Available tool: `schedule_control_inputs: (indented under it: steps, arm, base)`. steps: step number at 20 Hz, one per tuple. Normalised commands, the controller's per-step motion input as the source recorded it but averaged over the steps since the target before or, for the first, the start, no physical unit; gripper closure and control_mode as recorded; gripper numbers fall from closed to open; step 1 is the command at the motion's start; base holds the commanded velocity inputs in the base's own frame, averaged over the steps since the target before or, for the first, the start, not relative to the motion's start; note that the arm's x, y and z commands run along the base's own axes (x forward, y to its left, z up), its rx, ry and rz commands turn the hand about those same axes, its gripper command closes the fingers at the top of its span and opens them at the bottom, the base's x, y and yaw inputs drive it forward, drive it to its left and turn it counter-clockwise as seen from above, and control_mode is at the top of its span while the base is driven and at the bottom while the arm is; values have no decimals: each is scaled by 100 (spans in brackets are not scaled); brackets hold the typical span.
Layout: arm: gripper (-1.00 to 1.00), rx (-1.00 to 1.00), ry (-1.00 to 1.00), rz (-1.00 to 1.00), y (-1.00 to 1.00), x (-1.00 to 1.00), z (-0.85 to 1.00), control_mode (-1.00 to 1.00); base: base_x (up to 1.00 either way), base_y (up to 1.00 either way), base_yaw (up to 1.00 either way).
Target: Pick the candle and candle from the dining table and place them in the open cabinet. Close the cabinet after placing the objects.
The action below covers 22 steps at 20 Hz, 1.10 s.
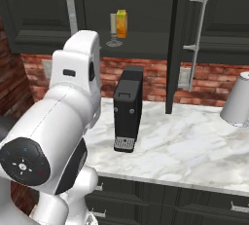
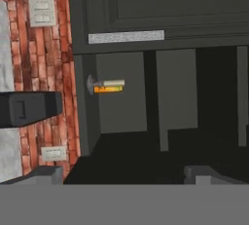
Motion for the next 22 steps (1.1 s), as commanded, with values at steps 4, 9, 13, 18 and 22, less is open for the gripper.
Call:
schedule_control_inputs:
  steps: [4, 9, 13, 18, 22]
  arm:
    - [-100, 0, 0, 0, -15, -19, 0, -100]
    - [-100, 0, 0, 0, -20, -2, 0, -100]
    - [-100, 0, 0, 0, -33, 0, 0, -100]
    - [-100, 0, 0, 0, -37, 0, -2, -100]
    - [-100, 0, 0, 0, -37, 0, -3, -100]
  base:
    - [0, 0, 0]
    - [0, 0, 0]
    - [0, 0, 0]
    - [0, 0, 0]
    - [0, 0, 0]
